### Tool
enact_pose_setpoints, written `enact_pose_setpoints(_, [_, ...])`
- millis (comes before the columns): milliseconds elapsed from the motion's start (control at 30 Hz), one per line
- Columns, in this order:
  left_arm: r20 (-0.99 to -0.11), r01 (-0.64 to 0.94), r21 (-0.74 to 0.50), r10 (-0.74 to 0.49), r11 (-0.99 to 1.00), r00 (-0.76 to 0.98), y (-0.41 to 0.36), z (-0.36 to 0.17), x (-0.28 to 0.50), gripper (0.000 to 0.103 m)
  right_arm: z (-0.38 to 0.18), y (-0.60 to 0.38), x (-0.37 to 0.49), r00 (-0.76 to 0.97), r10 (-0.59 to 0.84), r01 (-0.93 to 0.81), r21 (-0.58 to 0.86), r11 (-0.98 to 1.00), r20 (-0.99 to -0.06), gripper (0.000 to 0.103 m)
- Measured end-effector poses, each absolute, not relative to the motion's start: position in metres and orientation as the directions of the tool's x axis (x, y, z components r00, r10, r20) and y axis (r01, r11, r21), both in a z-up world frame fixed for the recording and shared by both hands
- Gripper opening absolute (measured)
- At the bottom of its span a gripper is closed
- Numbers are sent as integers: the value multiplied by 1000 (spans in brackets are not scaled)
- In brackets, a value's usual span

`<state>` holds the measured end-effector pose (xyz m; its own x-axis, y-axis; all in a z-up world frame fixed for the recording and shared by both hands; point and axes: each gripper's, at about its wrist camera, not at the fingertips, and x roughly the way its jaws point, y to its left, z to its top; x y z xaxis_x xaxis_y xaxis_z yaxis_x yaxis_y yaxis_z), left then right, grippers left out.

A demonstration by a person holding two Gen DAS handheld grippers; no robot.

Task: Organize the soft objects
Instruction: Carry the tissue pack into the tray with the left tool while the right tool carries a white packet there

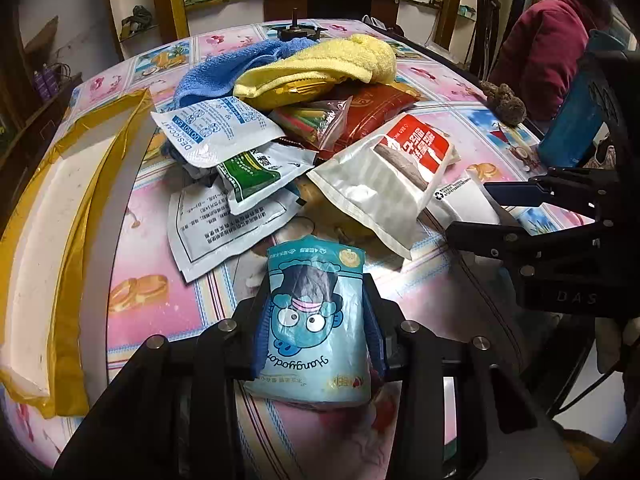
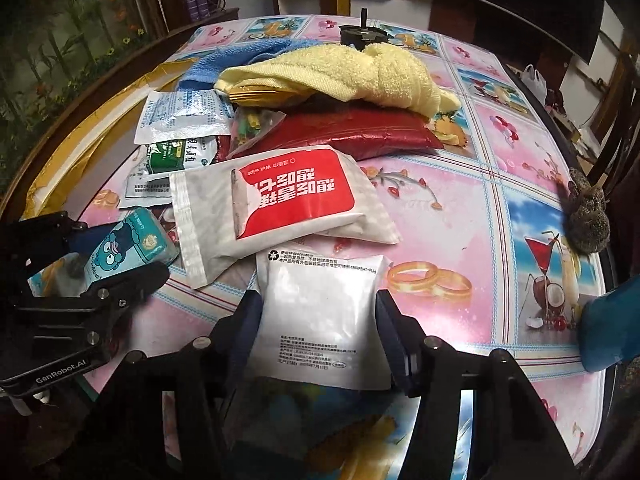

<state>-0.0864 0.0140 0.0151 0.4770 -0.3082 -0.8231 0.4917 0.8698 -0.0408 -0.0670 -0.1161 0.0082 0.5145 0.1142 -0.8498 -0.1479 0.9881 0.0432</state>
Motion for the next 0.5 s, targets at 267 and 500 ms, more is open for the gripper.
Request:
enact_pose_setpoints(267, [-746,445,-262,-472,856,470,74,55,-104,39,34,-119,-89,548,226,-181,150,972,-805,56])
enact_pose_setpoints(500, [-684,330,-377,-501,865,530,156,90,-83,39,76,-88,-83,567,380,-304,243,921,-730,56])
